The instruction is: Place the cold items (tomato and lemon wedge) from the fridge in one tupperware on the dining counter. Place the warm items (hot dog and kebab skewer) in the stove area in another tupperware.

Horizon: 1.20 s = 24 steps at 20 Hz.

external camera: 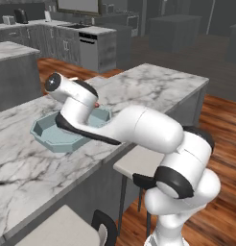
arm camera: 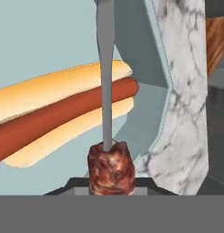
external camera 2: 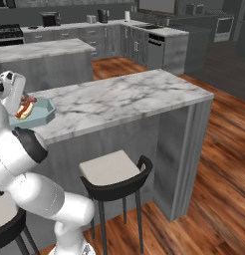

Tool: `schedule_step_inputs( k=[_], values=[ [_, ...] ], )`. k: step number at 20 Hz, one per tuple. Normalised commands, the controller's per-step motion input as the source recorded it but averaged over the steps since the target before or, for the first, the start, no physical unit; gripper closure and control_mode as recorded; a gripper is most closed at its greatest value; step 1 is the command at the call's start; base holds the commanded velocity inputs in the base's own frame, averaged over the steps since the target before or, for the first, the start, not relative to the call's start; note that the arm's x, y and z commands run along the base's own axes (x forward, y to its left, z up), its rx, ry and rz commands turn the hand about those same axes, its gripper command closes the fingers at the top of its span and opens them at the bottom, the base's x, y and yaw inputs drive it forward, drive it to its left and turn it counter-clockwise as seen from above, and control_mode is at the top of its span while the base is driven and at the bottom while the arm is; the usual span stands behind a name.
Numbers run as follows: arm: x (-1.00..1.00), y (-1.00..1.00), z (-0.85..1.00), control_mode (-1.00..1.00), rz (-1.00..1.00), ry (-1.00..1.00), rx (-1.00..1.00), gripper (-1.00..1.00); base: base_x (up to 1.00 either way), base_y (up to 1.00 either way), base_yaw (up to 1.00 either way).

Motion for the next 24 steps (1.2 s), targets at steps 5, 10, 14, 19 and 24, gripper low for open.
schedule_step_inputs(
  k=[5, 10, 14, 19, 24],
  values=[
    [0.63, -0.05, -0.02, -1.0, 0.08, 0.1, 0.2, -1.0, 0.0, 0.0, 0.0],
    [0.29, 0.21, -0.02, -1.0, 0.13, 0.2, 0.17, -1.0, 0.0, 0.0, 0.0],
    [-0.09, 0.5, 0.0, -1.0, 0.13, 0.23, 0.14, -1.0, 0.0, 0.0, 0.0],
    [-0.59, 0.31, 0.51, -1.0, 0.13, 0.17, 0.17, -1.0, 0.0, 0.0, 0.0],
    [-0.97, -0.13, 0.85, -1.0, 0.15, 0.02, 0.21, -1.0, 0.0, 0.0, 0.0]
  ],
)
